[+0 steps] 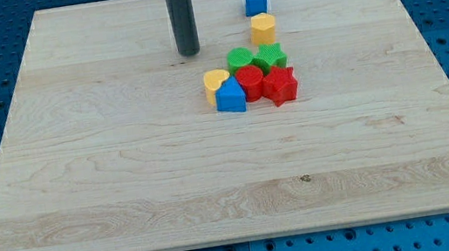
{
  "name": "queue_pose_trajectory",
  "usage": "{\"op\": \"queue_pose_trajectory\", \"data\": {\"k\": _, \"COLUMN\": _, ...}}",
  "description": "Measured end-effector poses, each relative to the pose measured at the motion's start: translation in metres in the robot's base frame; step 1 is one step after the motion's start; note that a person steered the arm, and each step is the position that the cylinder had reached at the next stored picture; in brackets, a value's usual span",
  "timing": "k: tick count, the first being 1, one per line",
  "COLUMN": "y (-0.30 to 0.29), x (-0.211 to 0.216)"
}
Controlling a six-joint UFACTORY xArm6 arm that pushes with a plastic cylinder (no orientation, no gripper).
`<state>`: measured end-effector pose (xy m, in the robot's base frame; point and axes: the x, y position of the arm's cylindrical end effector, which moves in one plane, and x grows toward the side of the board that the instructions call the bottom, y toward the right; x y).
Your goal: Place the yellow hexagon top of the green star
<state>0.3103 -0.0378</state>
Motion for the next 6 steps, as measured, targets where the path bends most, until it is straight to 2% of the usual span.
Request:
{"op": "queue_pose_trajectory", "data": {"k": 1, "y": 0.054, "x": -0.043}}
{"op": "queue_pose_trajectory", "data": {"k": 2, "y": 0.106, "x": -0.045}}
{"op": "queue_pose_trajectory", "data": {"k": 3, "y": 0.131, "x": 0.002}}
{"op": "queue_pose_trajectory", "data": {"k": 4, "y": 0.131, "x": 0.026}}
{"op": "queue_pose_trajectory", "data": {"k": 5, "y": 0.113, "x": -0.001}}
{"op": "queue_pose_trajectory", "data": {"k": 6, "y": 0.066, "x": -0.004}}
